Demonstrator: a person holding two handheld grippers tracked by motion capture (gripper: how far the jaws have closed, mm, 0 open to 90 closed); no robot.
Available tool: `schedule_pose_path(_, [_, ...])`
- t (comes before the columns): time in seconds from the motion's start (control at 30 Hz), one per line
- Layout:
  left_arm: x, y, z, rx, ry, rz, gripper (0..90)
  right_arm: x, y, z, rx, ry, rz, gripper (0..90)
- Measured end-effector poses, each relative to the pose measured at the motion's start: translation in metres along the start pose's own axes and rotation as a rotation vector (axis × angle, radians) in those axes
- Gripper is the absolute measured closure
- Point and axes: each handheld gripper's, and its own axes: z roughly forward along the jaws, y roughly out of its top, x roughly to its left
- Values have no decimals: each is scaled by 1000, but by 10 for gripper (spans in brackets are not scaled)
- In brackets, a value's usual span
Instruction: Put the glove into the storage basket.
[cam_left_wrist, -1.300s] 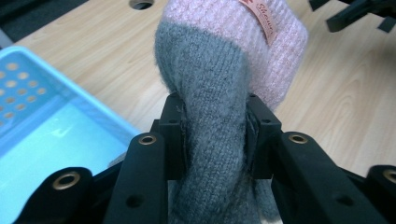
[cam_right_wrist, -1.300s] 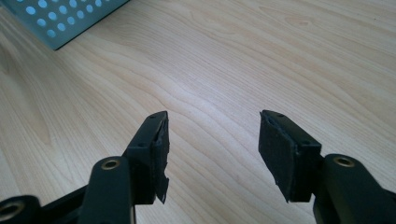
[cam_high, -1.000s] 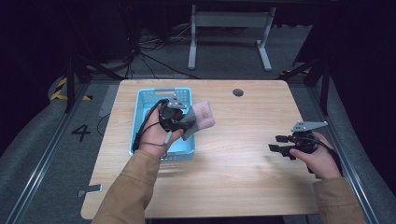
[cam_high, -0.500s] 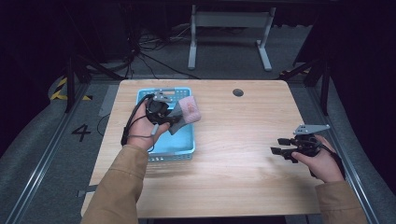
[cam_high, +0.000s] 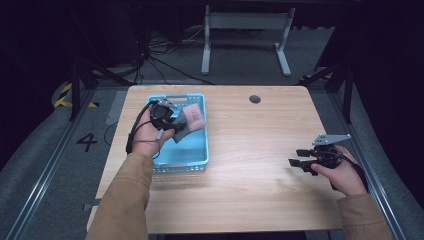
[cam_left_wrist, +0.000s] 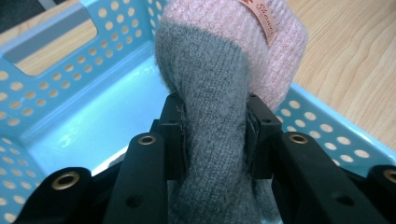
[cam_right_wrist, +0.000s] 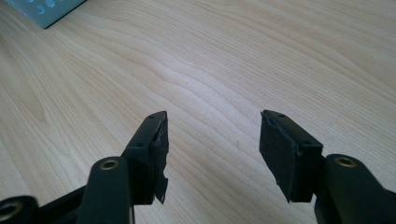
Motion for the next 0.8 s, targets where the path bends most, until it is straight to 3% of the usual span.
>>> schedule_pose_path(0.33, [13,-9,20,61,5,15,660,-1,-2,2,13,3,0,428])
schedule_pose_path(0.8, [21,-22,44,129,-32,76,655,-1,-5,2,18,-1,-2,427])
